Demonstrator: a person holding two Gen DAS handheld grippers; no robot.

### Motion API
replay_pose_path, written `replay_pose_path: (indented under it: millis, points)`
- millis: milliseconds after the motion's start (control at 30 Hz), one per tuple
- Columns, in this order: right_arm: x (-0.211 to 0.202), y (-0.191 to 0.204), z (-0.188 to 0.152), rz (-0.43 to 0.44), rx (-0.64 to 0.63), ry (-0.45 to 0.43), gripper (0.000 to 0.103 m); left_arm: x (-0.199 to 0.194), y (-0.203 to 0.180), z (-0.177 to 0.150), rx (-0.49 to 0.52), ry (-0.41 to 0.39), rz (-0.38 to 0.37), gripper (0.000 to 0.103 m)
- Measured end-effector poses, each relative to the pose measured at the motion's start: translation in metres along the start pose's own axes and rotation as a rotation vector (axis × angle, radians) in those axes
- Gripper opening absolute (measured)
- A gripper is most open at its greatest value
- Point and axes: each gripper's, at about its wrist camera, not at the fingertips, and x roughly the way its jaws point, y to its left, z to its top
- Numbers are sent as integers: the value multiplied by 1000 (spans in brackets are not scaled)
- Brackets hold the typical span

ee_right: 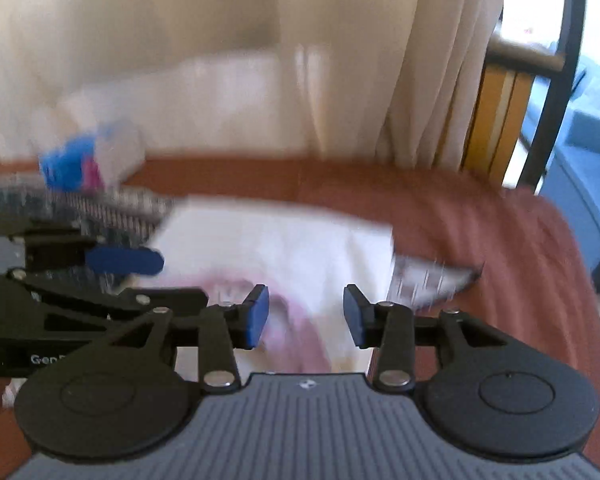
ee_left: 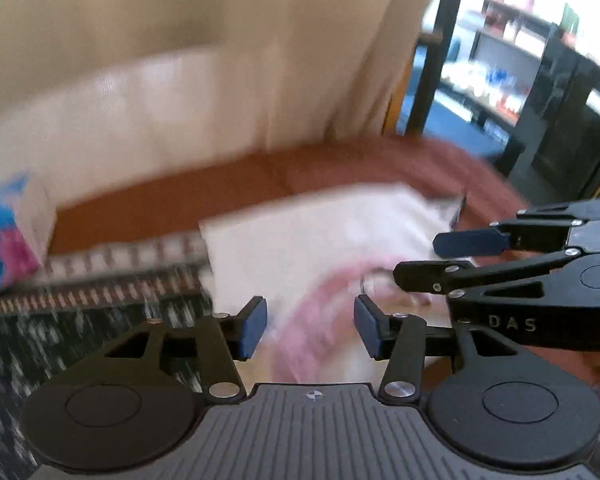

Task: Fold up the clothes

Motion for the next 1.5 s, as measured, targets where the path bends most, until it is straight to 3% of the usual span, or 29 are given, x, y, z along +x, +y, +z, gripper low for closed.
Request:
replay_pose_path:
  millis: [100, 400, 500, 700, 767, 867, 1067, 1500]
  points:
    - [5, 2, -14, -7, -8, 34, 45, 6, -3, -5, 0, 11, 16, 63]
    - [1, 0, -4, 14, 1, 71, 45, -1, -4, 8, -35, 55, 33, 63]
    - [-20, 4, 3, 19, 12, 45, 47, -19, -5, 16, -58, 68, 80, 71]
    - [-70, 15, 18, 34, -22, 16, 78, -64, -8, 25, -91, 127, 184, 91]
    - [-86, 16, 20, 60, -9, 22, 103, -76, -6, 25, -120, 158, 180, 95]
    - [-104, 20, 20, 92, 7, 45, 103, -96, -8, 20, -154, 145, 156, 95]
    - [-129, 29, 17, 75, 6, -1, 103, -127, -12, 12, -180, 109, 147, 95]
    - [-149, 37, 2, 45, -48, 45, 103, -144, -22, 6, -192, 85, 154, 95]
